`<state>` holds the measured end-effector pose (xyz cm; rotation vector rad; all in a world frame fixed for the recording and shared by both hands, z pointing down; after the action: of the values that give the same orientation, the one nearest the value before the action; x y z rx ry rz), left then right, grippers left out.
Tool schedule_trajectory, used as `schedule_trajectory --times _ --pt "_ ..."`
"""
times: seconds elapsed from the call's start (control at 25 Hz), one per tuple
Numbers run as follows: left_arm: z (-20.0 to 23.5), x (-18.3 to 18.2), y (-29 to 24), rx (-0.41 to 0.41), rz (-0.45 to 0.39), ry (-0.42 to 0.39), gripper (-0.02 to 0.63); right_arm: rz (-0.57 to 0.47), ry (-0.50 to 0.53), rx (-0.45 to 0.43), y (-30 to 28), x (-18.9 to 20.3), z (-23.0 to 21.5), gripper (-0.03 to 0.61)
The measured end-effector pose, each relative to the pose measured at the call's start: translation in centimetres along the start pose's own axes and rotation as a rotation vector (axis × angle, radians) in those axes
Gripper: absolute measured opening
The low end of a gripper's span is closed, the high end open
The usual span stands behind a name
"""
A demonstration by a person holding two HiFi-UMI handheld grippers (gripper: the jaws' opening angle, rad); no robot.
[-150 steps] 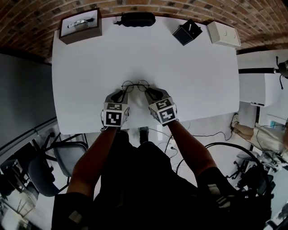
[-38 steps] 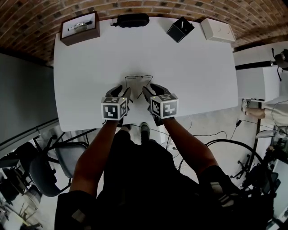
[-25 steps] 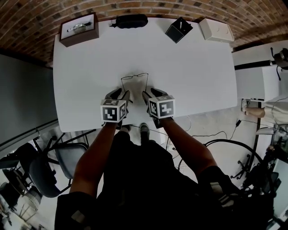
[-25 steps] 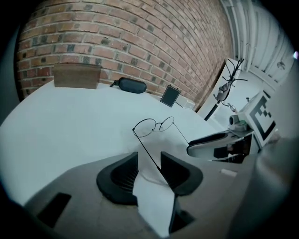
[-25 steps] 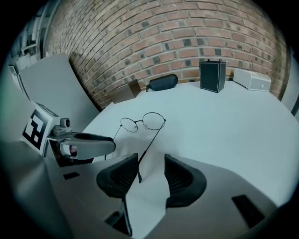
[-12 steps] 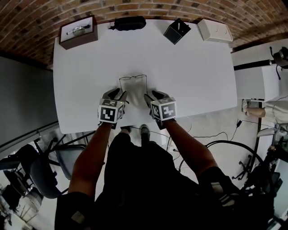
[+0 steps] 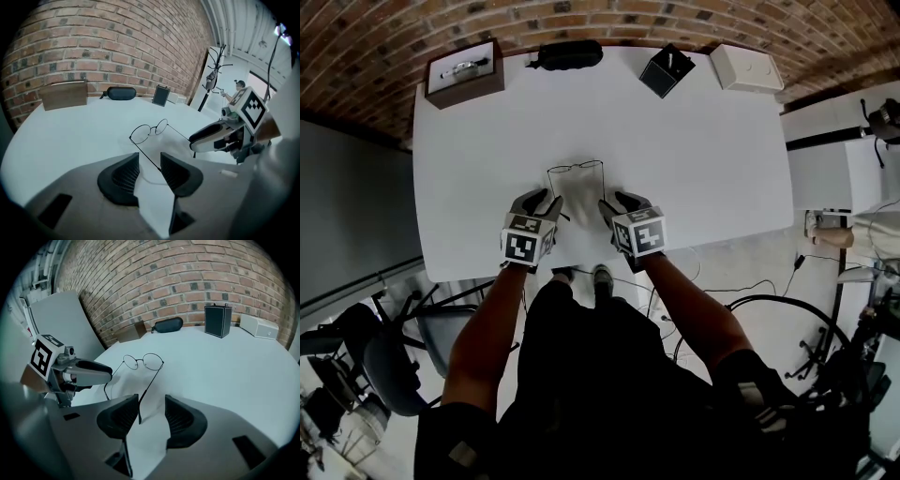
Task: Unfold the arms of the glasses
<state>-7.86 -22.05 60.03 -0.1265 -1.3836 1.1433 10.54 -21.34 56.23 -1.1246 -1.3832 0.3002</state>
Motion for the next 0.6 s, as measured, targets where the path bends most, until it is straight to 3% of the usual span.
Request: schedule_trajectory --times 0.12,0.48,0.6 --pt "-0.1 -0.2 0.8 -0.008 -0.042 0.048 0.147 -0.013 -0.007 -0.007 -0.5 1.0 -0.3 0.160" --pt "-1.6 -0.6 4.2 -0.062 -0.166 0.090 0.146 -0.138 0.045 -0.051 1.2 1.5 0.3 0.156" --pt "-2.8 -0.9 6.0 -0.063 -0.211 0.116 0.109 -0.186 0.077 -0.068 2.9 0.9 0.9 0.141"
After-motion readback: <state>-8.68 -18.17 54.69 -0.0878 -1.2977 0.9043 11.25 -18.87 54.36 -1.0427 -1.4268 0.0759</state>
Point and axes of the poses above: the fingertips, and each gripper's own axes: y backward along the fingers, z to its left, x out of its underside, the point moved 7 cm from there along y, backward along the fingers, and after that the axes turned 1 degree about y, right-handed, at the moved point
